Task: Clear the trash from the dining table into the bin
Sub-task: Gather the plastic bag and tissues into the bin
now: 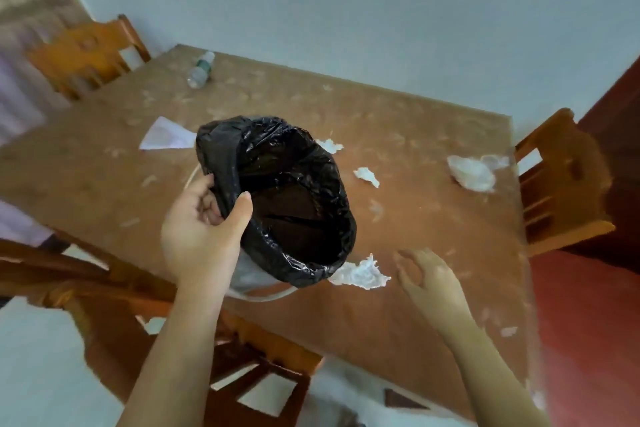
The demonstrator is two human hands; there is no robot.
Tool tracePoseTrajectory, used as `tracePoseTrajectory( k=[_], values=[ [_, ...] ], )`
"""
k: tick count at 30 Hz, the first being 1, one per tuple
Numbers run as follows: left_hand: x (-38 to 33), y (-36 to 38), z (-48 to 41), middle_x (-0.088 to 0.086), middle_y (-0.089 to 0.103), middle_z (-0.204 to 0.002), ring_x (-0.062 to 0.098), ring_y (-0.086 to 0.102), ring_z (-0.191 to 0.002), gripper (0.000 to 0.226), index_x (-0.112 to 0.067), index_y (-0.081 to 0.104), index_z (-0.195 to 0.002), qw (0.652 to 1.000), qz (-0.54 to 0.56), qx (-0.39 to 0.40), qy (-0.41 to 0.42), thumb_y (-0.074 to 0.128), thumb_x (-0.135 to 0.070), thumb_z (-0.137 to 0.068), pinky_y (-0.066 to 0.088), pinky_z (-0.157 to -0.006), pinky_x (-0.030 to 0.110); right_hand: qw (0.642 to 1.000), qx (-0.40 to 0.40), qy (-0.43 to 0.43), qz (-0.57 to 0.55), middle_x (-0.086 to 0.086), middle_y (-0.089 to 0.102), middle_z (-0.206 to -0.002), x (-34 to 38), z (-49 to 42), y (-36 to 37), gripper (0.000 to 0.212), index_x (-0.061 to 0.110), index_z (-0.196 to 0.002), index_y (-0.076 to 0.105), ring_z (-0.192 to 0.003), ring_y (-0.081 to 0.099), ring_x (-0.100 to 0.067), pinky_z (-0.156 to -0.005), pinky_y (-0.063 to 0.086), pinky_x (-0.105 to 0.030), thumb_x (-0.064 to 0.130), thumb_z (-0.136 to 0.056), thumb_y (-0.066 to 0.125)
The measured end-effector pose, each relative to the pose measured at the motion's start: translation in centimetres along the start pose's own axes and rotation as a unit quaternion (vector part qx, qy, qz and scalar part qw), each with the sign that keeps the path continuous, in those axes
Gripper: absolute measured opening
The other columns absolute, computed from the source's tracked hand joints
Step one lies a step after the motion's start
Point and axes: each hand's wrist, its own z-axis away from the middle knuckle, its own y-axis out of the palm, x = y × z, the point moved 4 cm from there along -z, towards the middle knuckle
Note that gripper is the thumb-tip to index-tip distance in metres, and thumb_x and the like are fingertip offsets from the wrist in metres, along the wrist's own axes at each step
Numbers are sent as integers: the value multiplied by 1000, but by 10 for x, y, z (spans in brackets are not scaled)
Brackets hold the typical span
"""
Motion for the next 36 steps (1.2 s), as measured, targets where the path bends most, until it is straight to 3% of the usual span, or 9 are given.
tracePoseTrajectory(
  k=[4, 8, 10, 12, 16, 21, 30, 33, 36],
  values=[
    [5, 2, 7, -9, 48, -62, -2, 43, -54, 29, -25, 64, -103, 997, -69, -47, 7, 71, -19, -76, 40, -55, 9, 993, 115, 24, -12, -3, 64, -103, -33, -28, 41, 20, 19, -104, 60, -87, 59, -16, -75, 46, -32, 24, -85, 54],
    [4, 4, 15, -13, 41, -54, -2, 39, -49, 25, -25, 63, -98, 992, -116, -56, 6, 70, -12, -77, 35, -51, 6, 985, 169, 23, -34, 5, 65, -87, -50, -48, 78, 23, 24, -102, 60, -58, 60, 2, -51, 38, -6, 20, -81, 53],
    [2, 4, 19, -9, 41, -58, -2, 40, -51, 27, -28, 61, -97, 991, -120, -56, 5, 70, -12, -77, 36, -53, 7, 982, 181, 28, -39, -1, 64, -100, -54, -55, 92, 25, 23, -106, 59, -72, 65, -5, -61, 44, -8, 25, -81, 56],
    [1, 3, 23, -7, 42, -60, -2, 42, -52, 30, -34, 58, -95, 991, -120, -67, -2, 70, -13, -77, 38, -54, 7, 983, 182, 21, -6, -9, 59, -115, -58, -62, 105, 33, 19, -110, 56, -99, 58, -22, -81, 45, -28, 32, -80, 59],
    [1, 1, 27, -5, 44, -63, -2, 43, -54, 31, -24, 58, -104, 989, -122, -84, -17, 71, -14, -78, 42, -56, 9, 976, 217, 13, 19, -10, 49, -126, -62, -65, 124, 46, 19, -118, 50, -113, 46, -27, -91, 42, -39, 34, -77, 63],
    [-3, -5, 30, 0, 53, -71, 2, 49, -63, 31, -29, 55, -103, 987, -125, -100, -25, 70, -18, -78, 47, -64, 12, 975, 211, -6, 73, -5, 42, -111, -70, -60, 130, 38, 16, -107, 57, -105, 42, -22, -73, 45, -32, 30, -73, 67],
    [-1, -7, 37, -3, 54, -71, 9, 52, -71, 35, -13, 60, -112, 992, -67, -99, -49, 69, -14, -78, 52, -75, 24, 983, 181, -23, 13, -5, 50, -97, -80, -43, 130, 17, 9, -95, 62, -92, 51, -26, -63, 36, -29, 8, -80, 56],
    [0, -7, 37, -2, 49, -68, 3, 49, -66, 37, -8, 59, -114, 993, -49, -92, -48, 69, -11, -78, 48, -70, 18, 982, 189, -12, -22, 7, 47, -94, -78, -38, 126, 16, 15, -97, 62, -89, 55, -21, -68, 38, -24, 11, -82, 56],
    [1, -7, 36, -3, 54, -71, -6, 52, -62, 37, -11, 58, -113, 995, -31, -86, -50, 69, -9, -78, 46, -68, 9, 983, 166, 25, -72, 6, 51, -84, -76, -36, 115, 10, 22, -82, 58, -71, 53, -8, -58, 36, -19, 13, -81, 55]
  ],
)
